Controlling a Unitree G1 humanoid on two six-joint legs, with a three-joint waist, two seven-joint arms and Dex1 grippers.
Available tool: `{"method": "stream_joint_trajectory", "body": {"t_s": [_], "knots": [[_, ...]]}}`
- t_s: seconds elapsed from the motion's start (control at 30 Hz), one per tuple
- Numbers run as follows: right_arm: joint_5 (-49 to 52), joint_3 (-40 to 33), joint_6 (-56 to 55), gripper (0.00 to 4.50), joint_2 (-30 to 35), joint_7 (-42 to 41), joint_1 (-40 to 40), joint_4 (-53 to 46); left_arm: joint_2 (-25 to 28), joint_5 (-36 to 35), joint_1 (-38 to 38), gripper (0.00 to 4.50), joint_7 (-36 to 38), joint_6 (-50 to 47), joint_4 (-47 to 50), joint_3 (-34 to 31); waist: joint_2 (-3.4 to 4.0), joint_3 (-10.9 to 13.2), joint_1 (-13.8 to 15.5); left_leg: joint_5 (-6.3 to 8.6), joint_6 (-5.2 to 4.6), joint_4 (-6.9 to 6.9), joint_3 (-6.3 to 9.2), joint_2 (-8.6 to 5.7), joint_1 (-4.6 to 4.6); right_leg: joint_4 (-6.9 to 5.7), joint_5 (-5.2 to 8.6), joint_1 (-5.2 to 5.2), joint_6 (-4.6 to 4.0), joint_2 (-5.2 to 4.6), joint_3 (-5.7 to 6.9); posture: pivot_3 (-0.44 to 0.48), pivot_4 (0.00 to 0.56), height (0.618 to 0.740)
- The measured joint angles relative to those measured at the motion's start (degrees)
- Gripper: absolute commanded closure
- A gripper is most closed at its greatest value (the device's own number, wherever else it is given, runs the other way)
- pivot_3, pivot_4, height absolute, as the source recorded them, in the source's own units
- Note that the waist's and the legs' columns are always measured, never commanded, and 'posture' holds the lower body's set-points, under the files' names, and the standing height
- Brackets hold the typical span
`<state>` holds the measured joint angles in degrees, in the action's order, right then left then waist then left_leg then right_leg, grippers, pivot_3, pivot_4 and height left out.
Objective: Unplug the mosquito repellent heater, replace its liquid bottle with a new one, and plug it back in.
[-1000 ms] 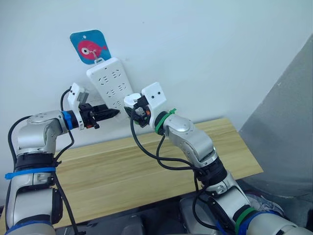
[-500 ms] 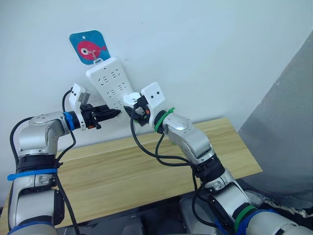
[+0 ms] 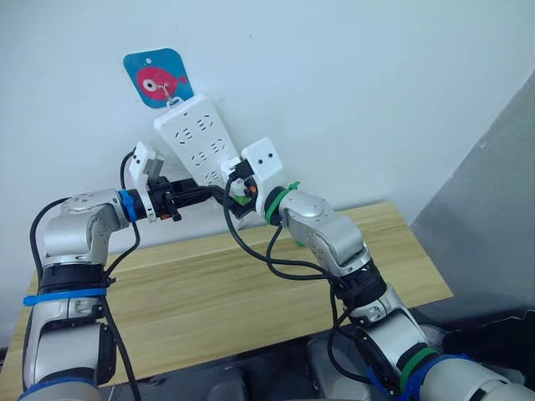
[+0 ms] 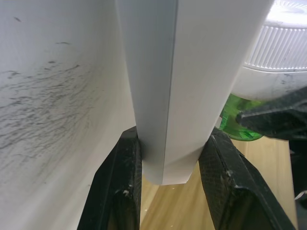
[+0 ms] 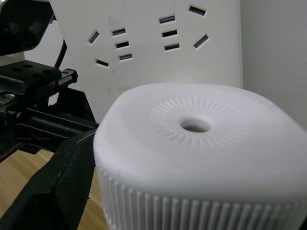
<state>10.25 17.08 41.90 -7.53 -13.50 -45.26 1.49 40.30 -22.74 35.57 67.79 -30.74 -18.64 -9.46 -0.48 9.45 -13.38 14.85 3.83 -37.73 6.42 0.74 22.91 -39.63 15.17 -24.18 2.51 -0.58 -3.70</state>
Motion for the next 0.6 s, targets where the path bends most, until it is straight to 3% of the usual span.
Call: {"method": "stream_joint_trajectory", "body": {"t_s": [0.37, 0.6], "knots": [[0.94, 0.22, 12.14, 0.00, 5.11, -2.41, 1.85, -17.58, -0.16, 0.11, 0.75, 3.21, 0.44, 3.11, -2.07, 1.11, 0.00, 0.00, 0.57, 0.01, 0.00, 0.19, -0.05, -0.29, 0.03, 0.26, 0.08, 0.04, 0.14, -0.41, 0.04, -0.229, 0.142, 0.720], [4.64, -0.68, 17.10, 0.00, 10.29, -5.13, 4.23, -26.07, 1.33, 2.41, 0.15, 1.02, 1.47, 9.05, -3.46, 2.49, -0.01, -0.01, 0.53, 0.01, 0.00, 0.19, -0.07, -0.28, 0.00, 0.20, 0.08, 0.05, 0.14, -0.39, 0.02, -0.219, 0.129, 0.720]]}}
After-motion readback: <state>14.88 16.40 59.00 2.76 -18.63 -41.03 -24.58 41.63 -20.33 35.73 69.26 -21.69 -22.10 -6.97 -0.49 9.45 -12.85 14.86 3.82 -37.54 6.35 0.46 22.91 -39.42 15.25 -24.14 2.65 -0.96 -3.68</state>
